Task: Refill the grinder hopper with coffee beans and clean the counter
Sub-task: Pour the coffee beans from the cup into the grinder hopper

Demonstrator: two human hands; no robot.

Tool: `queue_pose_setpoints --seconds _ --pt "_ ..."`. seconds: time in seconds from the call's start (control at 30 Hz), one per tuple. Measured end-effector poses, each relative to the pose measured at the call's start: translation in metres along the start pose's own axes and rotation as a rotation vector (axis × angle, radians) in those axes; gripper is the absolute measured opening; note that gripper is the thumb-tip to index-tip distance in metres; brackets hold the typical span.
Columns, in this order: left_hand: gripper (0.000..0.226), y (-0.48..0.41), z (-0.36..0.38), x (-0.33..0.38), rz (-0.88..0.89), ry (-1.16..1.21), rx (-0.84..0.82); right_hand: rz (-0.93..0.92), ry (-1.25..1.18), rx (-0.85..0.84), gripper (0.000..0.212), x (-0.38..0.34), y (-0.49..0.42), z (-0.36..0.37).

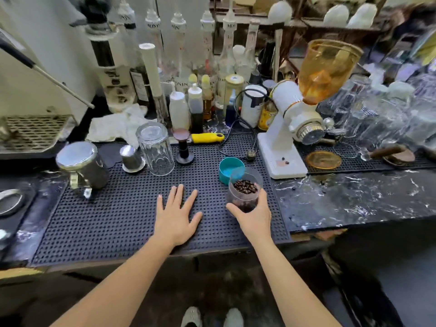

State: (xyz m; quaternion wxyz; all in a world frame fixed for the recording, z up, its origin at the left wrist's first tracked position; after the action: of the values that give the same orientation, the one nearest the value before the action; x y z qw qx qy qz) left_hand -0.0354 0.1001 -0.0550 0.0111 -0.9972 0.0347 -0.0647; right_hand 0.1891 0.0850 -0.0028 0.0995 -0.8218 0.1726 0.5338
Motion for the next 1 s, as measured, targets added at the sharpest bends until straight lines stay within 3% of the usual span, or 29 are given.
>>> queue_pose_setpoints --seconds 0.17,0.33,0.43,0.5,0.6,0.7,0.8,0.87,0.93,1.0 --pt "0.063 0.0 0.001 0.009 -0.152 0.022 -0.084 0.007 -0.018 0.101 0.083 -0.004 -0.004 -0.009" --pt "0.068 -0.015 -0.007 0.033 -0.271 -0.11 -0.391 -0.009 -0.059 0.209 0.081 -0.01 -0.017 -0.044" --pt "0.059 -0.044 -0.044 0.058 -0.14 -0.291 -0.498 -0.021 -0.062 0.254 0.085 -0.02 -0.036 -0.075" --pt "0.047 -0.076 -0.083 0.087 -0.024 -0.291 -0.383 -0.08 -0.09 0.293 0.081 -0.029 -0.054 -0.101" --pt "0.047 -0.13 -0.136 0.141 0.071 -0.079 -0.151 -0.153 -0.159 0.338 0.071 -0.038 -0.087 -0.143" --pt "0.075 -0.17 -0.166 0.209 0.171 0.458 -0.209 -0.226 -0.173 0.334 0.067 -0.046 -0.126 -0.184" --pt "0.091 -0.198 -0.202 0.259 0.22 0.938 -0.013 -0.31 -0.151 0.328 0.068 -0.06 -0.167 -0.222" --pt "0.083 -0.208 -0.211 0.274 0.198 1.165 0.103 -0.365 -0.121 0.31 0.071 -0.072 -0.194 -0.242" --pt "0.079 -0.213 -0.211 0.279 0.152 1.299 0.18 -0.408 -0.092 0.277 0.073 -0.085 -0.217 -0.256" --pt "0.092 -0.216 -0.207 0.279 0.093 1.305 0.271 -0.44 -0.091 0.238 0.075 -0.098 -0.237 -0.262"
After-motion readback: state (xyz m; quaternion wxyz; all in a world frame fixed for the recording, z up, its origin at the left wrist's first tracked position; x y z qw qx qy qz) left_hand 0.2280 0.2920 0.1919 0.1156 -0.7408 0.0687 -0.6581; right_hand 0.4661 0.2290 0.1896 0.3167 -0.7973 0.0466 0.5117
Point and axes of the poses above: each hand's wrist, its own y-axis away from the middle knuckle, its own z-axis out of the palm, x = y × z, the point moved 7 cm from there along -y, towards the middle knuckle, and after that the axes turned 7 degrees about x, right-handed, at the moved point
